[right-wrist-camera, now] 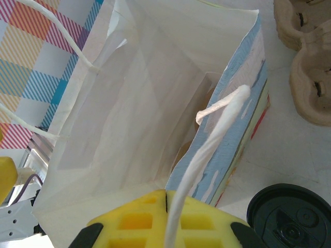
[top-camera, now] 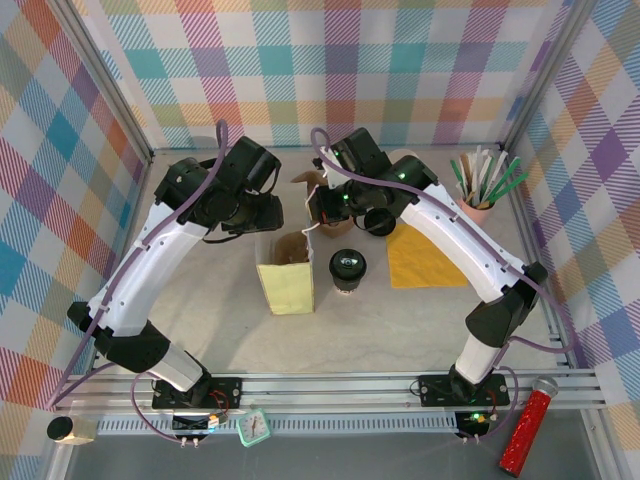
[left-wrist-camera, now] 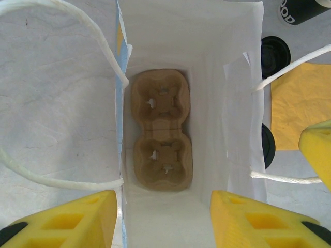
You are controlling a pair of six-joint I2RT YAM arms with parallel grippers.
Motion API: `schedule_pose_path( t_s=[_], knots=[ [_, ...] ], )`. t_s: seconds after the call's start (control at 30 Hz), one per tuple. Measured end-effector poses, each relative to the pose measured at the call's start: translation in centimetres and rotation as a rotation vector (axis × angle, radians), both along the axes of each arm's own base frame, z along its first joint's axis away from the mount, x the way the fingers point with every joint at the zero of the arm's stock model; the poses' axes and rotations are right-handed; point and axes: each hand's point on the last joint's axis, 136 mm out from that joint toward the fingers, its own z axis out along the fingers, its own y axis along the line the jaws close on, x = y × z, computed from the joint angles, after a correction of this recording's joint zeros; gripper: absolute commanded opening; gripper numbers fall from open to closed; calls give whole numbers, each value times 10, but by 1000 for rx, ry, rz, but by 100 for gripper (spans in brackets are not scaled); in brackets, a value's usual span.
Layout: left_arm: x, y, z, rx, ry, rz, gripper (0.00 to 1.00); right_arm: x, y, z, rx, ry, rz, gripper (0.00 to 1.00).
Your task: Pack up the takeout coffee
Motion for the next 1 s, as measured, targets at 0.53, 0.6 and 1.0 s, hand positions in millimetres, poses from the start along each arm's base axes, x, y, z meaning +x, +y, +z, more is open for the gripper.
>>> schedule_pose_path(
  t_s=[0.53, 0.6, 1.0],
  knots=[
    [6, 8, 13, -3, -68, 16, 69, 1, -6, 1, 8, 2, -24, 90],
    [5, 13, 20, -15, -93, 28, 76, 3, -12, 4, 9, -8, -33, 99],
    [-2, 66, 46, -85, -236, 160, 100, -6, -86, 17, -39, -88, -186, 99]
  ],
)
